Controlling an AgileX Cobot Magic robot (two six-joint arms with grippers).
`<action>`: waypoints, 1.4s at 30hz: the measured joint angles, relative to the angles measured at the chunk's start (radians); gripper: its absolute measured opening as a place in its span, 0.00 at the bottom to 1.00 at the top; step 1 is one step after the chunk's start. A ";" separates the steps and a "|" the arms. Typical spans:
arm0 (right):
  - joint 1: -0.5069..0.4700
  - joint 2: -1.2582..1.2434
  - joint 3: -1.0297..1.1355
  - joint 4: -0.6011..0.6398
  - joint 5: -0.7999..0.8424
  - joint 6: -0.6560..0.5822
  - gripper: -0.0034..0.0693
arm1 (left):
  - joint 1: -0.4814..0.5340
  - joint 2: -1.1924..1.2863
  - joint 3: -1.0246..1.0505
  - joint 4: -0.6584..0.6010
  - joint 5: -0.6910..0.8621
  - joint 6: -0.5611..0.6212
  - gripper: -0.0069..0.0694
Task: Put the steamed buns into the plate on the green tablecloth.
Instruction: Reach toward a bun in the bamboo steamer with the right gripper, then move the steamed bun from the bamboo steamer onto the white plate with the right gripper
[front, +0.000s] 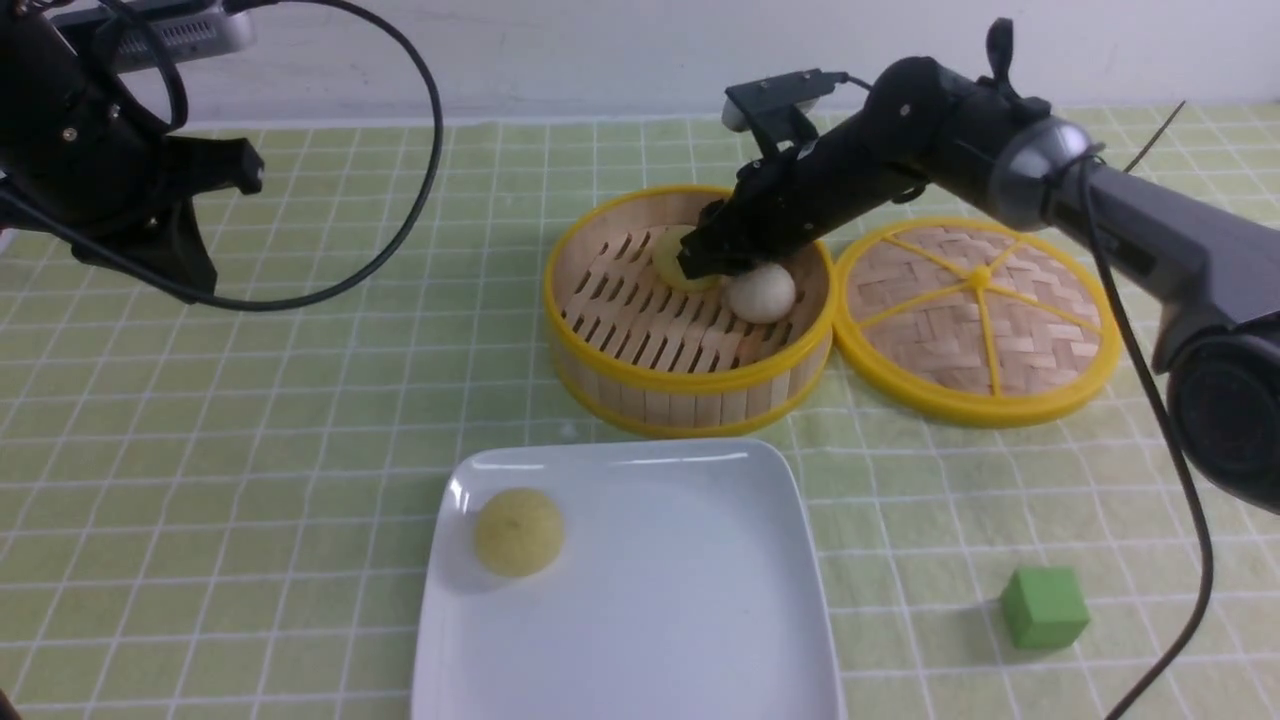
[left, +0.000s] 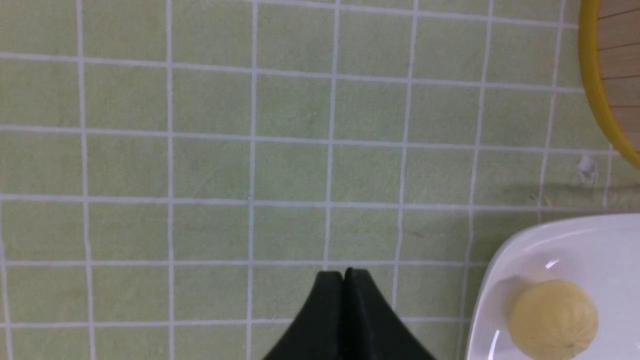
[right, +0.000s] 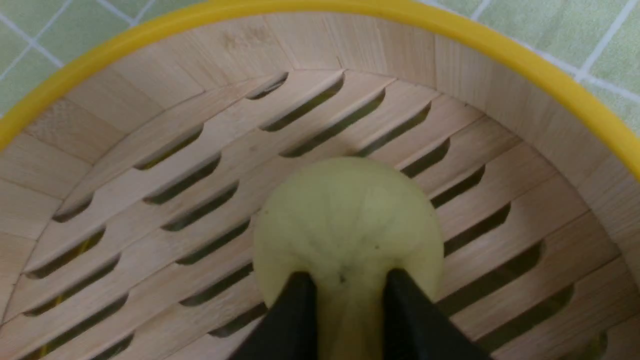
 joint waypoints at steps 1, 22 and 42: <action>0.000 -0.001 -0.001 0.000 0.005 -0.001 0.20 | 0.000 0.000 0.000 0.001 0.000 0.000 0.10; 0.013 -0.420 0.156 -0.078 0.473 0.141 0.07 | 0.000 0.000 0.000 0.090 0.000 0.000 0.12; 0.304 -0.451 0.692 -0.115 0.026 0.080 0.47 | 0.000 0.000 0.000 0.096 0.000 0.000 0.13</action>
